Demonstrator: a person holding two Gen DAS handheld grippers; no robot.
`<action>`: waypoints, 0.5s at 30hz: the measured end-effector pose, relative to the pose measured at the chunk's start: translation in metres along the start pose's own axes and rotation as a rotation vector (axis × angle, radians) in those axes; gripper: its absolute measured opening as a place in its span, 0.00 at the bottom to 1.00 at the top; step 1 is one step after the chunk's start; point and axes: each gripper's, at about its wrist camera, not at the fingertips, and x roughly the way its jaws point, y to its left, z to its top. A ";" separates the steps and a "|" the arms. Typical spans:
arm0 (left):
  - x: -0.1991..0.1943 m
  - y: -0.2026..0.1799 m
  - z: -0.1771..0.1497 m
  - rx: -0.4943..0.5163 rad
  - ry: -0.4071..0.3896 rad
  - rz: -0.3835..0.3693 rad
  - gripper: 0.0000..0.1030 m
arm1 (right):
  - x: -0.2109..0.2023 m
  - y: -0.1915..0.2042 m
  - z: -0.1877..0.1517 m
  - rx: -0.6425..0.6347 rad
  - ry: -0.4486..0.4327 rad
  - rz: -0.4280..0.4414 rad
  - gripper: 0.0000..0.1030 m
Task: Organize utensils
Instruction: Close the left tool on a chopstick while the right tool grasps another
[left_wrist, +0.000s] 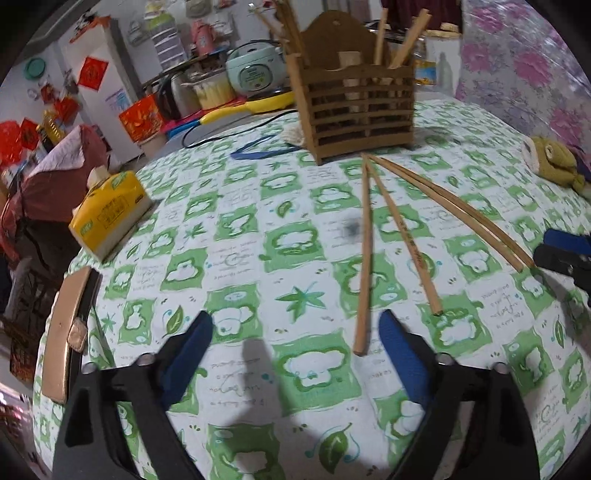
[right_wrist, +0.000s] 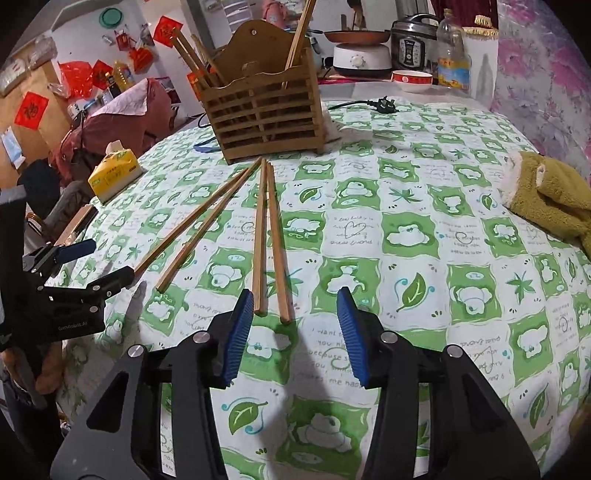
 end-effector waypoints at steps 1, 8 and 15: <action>0.001 -0.003 0.000 0.016 0.005 -0.006 0.74 | 0.000 0.000 0.000 0.000 -0.001 0.000 0.46; 0.010 -0.010 0.002 0.049 0.036 -0.109 0.51 | -0.002 0.001 -0.001 -0.009 -0.012 0.000 0.46; 0.016 -0.007 0.006 0.021 0.056 -0.224 0.34 | -0.002 0.001 -0.001 -0.007 -0.012 -0.003 0.46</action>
